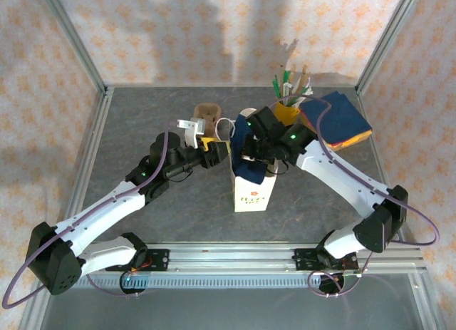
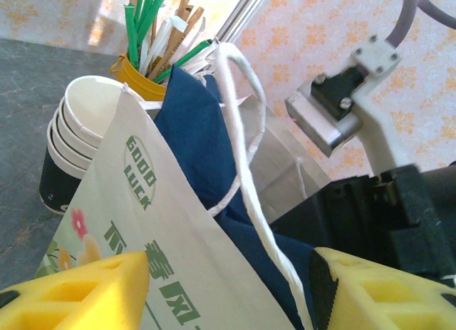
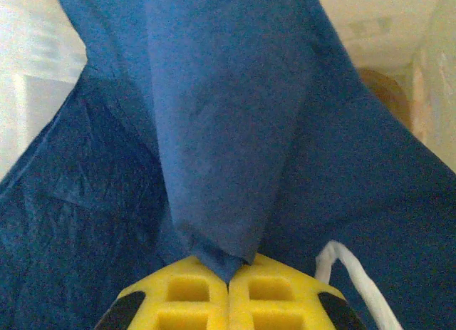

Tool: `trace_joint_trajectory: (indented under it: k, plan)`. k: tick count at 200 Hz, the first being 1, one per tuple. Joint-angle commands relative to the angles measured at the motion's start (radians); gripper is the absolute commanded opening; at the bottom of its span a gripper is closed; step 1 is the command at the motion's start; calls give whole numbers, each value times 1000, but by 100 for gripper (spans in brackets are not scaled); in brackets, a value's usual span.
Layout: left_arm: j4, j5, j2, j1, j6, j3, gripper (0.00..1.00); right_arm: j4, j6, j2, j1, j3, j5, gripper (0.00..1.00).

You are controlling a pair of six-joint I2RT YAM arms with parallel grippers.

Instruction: Pack the takeout coffee

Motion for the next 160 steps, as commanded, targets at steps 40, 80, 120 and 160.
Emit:
trace_joint_trajectory:
  k: [40, 80, 120, 160]
  plan:
    - [4, -34, -7, -7, 23, 8, 62, -152, -27, 74, 38, 63, 111, 0]
    - [-5, -40, -14, -7, 24, 3, 62, -182, -33, 110, 60, 72, 131, 2]
    - [-11, -52, -23, -7, 27, 3, 62, -161, -42, 97, 65, 106, 109, 11]
    - [-19, -60, -25, -7, 29, 2, 63, -157, -45, 59, 66, 177, 138, 23]
